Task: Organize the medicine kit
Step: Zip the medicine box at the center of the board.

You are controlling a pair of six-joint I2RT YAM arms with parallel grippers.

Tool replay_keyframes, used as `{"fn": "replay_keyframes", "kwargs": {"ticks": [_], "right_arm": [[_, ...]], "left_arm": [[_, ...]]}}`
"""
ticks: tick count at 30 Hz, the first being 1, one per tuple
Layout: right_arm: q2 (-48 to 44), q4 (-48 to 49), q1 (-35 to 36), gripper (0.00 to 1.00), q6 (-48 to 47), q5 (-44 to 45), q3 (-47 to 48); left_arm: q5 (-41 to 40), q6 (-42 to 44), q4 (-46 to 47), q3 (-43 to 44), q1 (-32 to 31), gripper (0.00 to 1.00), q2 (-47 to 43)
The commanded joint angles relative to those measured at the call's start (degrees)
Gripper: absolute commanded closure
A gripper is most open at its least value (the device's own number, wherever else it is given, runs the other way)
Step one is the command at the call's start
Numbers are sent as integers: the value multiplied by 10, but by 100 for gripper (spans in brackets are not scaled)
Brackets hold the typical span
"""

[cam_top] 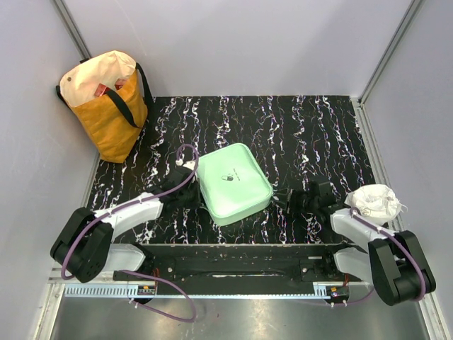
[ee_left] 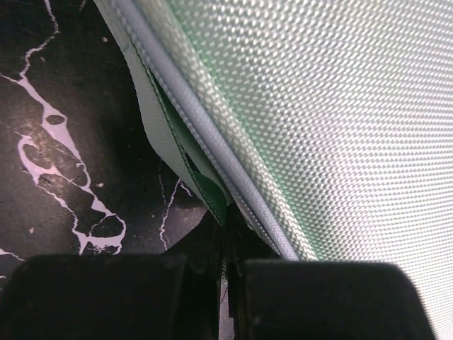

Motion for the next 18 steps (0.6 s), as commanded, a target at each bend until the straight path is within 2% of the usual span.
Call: {"fn": "replay_keyframes", "kwargs": {"ticks": [1,3,4,11,14,18], "right_arm": [[-43,-3,3,79,57,3,32],[-53,-9,3,99,55,10,32],[-53,-9,3,100,55,12,31],[-12,111,3,100,27,37,17],[-8,122,3,100,-7,104,32],[-1,122,3,100,-87,204,74]], "left_arm": [[-14,8,11,10,4,100,6],[-14,10,12,9,5,100,7],[-14,10,12,10,5,100,8],[5,34,14,14,3,100,16],[15,56,1,13,-2,100,15],[-27,97,-60,34,-57,100,26]]}}
